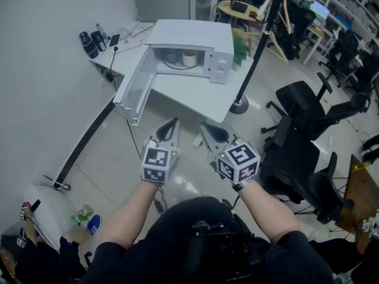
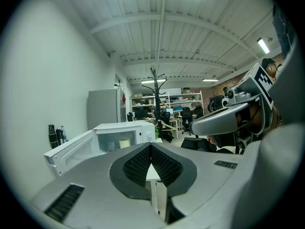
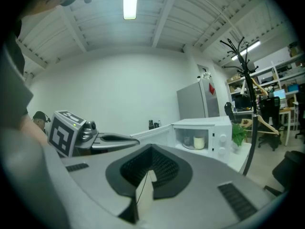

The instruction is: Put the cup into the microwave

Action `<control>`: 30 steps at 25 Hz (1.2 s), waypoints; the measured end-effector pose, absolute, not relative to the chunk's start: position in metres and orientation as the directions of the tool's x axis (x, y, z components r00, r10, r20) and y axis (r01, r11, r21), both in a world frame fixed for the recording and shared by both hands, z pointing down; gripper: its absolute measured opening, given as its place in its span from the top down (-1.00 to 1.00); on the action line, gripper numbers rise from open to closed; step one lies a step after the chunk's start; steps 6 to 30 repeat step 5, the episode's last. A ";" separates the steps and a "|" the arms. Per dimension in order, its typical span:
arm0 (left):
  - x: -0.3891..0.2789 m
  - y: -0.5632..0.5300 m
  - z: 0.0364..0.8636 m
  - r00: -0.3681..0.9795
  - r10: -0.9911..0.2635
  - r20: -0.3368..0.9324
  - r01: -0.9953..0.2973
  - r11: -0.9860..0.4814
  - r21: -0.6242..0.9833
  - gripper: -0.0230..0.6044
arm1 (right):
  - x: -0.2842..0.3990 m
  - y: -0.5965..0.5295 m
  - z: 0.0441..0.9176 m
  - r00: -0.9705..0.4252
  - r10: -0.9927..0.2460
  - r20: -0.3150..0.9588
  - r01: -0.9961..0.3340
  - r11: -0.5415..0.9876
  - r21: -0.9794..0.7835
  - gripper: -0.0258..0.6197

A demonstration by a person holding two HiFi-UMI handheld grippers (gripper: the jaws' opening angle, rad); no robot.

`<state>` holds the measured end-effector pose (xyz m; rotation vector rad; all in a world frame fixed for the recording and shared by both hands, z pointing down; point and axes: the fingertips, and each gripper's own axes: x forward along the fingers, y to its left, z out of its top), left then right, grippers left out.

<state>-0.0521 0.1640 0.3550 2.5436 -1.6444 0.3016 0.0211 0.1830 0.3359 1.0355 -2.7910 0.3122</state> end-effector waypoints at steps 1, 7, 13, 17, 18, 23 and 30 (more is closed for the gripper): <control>-0.052 0.164 0.355 0.399 -0.891 0.218 -0.910 -0.414 -0.026 0.92 | 0.021 0.183 0.336 -0.751 -0.626 0.209 -0.657 0.740 -0.142 0.86; -0.051 0.166 0.356 0.403 -0.889 0.218 -0.908 -0.418 -0.024 0.92 | 0.021 0.184 0.337 -0.752 -0.625 0.209 -0.656 0.742 -0.139 0.86; -0.051 0.166 0.356 0.403 -0.889 0.218 -0.908 -0.418 -0.024 0.92 | 0.021 0.184 0.337 -0.752 -0.625 0.209 -0.656 0.742 -0.139 0.86; -0.051 0.166 0.356 0.403 -0.889 0.218 -0.908 -0.418 -0.024 0.92 | 0.021 0.184 0.337 -0.752 -0.625 0.209 -0.656 0.742 -0.139 0.86; -0.051 0.166 0.356 0.403 -0.889 0.218 -0.908 -0.418 -0.024 0.92 | 0.021 0.184 0.337 -0.752 -0.625 0.209 -0.656 0.742 -0.139 0.86; -0.051 0.166 0.356 0.403 -0.889 0.218 -0.908 -0.418 -0.024 0.92 | 0.021 0.184 0.337 -0.752 -0.625 0.209 -0.656 0.742 -0.139 0.86; -0.051 0.166 0.356 0.403 -0.889 0.218 -0.908 -0.418 -0.024 0.92 | 0.021 0.184 0.337 -0.752 -0.625 0.209 -0.656 0.742 -0.139 0.86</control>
